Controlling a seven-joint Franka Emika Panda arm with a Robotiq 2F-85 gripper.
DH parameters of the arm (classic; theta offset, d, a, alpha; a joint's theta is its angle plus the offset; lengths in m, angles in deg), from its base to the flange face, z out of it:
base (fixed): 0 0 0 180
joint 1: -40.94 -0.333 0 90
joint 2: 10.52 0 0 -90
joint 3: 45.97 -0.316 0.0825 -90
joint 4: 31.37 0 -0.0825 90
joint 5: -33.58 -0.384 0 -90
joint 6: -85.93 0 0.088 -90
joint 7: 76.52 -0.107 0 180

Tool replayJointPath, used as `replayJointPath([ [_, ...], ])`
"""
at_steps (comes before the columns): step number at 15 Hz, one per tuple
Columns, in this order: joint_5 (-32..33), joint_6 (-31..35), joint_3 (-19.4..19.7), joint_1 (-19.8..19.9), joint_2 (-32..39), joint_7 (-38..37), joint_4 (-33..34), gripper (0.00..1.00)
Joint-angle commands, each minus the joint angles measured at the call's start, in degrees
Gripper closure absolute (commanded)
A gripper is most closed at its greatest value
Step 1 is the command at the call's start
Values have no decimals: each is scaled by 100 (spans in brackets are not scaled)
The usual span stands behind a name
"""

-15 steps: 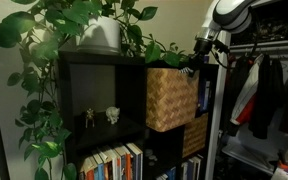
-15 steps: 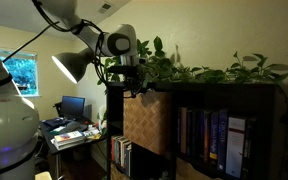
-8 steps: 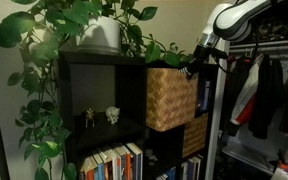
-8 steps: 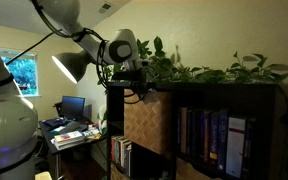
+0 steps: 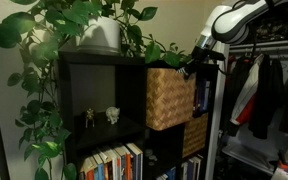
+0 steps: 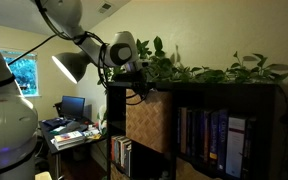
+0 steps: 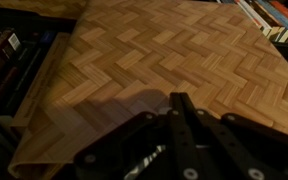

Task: Open the shelf drawer, pick up two objects from the top of the shelve, put them in the drawer and close it

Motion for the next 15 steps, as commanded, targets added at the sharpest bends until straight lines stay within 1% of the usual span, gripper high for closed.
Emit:
replayJointPath([
  [1,237,594,-115,64,478,-211,258,94],
  [4,295,838,-113,64,713,-230,400,95],
  [8,408,1006,-104,83,948,-233,577,94],
  [9,414,1012,-93,71,992,-209,620,94],
  [11,231,801,-8,-63,946,26,680,94],
  [12,167,688,24,-121,879,164,680,71],
  [14,-336,70,226,-431,632,851,715,62],
  [15,-546,-291,299,-517,554,1137,788,54],
])
